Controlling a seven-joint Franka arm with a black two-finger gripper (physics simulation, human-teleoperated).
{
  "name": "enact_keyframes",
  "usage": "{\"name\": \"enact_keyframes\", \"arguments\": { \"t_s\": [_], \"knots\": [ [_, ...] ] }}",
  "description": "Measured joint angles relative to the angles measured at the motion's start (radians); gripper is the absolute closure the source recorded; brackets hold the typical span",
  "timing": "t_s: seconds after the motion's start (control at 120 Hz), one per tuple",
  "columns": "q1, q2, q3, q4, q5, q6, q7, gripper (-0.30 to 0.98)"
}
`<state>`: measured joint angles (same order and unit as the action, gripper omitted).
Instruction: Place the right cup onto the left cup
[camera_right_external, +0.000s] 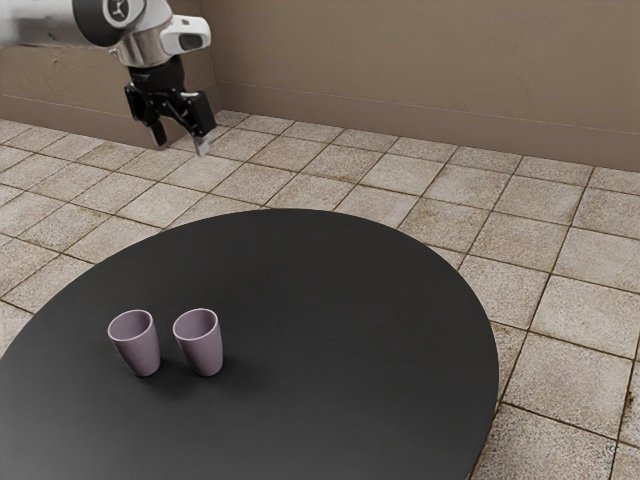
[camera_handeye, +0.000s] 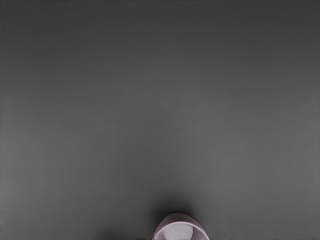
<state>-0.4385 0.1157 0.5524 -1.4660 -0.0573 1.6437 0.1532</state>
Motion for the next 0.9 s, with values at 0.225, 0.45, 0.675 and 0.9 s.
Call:
{"name": "enact_keyframes", "arguments": {
  "t_s": [0.225, 0.45, 0.675, 0.9],
  "knots": [
    [-0.015, 0.003, -0.004, -0.051, 0.023, 0.017, 0.018, 0.02],
    [0.011, 0.181, -0.014, -0.097, -0.042, 0.152, 0.026, 0.02],
    [0.041, 0.224, -0.062, -0.239, -0.164, 0.295, 0.032, 0.02],
    [-0.003, -0.023, -0.077, -0.547, -0.147, 0.406, -0.065, 0.02]
  ]
}}
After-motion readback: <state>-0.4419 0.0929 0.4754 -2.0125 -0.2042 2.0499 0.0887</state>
